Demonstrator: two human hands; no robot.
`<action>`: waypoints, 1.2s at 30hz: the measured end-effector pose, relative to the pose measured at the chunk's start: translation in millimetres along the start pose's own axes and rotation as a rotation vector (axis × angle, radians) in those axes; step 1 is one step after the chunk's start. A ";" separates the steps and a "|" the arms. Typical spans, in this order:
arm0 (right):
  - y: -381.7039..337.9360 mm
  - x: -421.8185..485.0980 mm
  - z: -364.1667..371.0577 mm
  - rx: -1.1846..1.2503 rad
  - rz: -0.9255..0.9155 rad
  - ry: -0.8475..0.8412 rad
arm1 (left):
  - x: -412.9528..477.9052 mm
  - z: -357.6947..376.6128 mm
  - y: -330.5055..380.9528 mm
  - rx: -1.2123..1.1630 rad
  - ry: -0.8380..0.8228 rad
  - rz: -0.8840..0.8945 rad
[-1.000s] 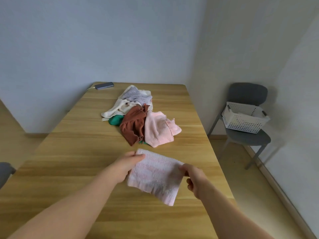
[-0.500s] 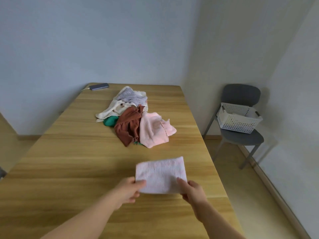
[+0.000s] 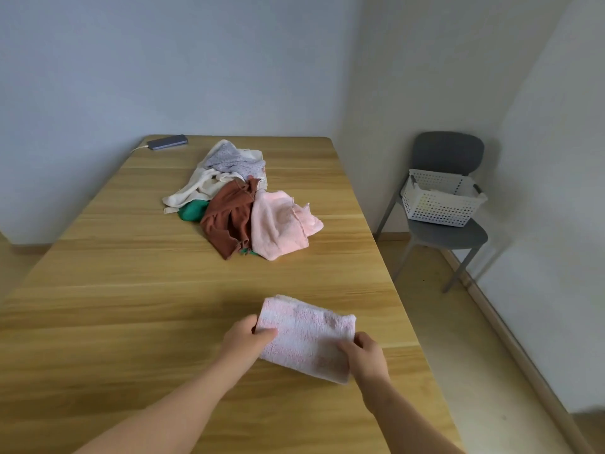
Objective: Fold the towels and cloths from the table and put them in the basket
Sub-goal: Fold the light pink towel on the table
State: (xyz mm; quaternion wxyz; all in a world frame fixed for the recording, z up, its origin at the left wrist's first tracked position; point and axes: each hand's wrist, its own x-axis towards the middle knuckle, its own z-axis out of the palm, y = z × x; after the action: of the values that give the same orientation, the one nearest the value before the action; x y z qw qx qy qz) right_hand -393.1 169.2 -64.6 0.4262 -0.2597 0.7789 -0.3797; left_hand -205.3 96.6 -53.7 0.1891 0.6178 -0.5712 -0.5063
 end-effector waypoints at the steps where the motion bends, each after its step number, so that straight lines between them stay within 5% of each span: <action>1: -1.4 -0.2 -1.0 0.026 -0.010 0.014 | 2.0 1.2 0.8 -0.004 -0.005 -0.003; 10: 7.2 18.7 6.0 -0.208 0.048 0.050 | 21.3 22.5 -2.0 0.306 -0.013 -0.095; 16: 10.6 19.2 12.9 -0.236 0.090 0.129 | 19.4 32.3 -2.3 0.520 0.168 -0.094; 22: 12.0 18.2 18.3 -0.266 0.155 0.112 | 19.4 35.3 7.0 0.181 0.115 -0.332; 27: 4.7 11.9 4.6 0.131 0.327 0.018 | 11.0 28.8 17.1 -0.182 -0.071 -0.444; 31: -4.2 -1.5 -6.3 0.271 0.299 -0.097 | 0.5 30.6 21.8 -0.239 -0.093 -0.345; 36: -7.6 -14.1 -14.6 0.324 0.160 -0.021 | -9.9 24.9 27.9 -0.260 -0.099 -0.141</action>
State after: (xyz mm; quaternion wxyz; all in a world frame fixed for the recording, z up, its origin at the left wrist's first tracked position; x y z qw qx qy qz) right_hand -398.0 180.5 -46.7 0.4994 -0.1290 0.7212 -0.4624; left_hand -239.0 106.3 -37.3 0.2031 0.6010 -0.4648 -0.6177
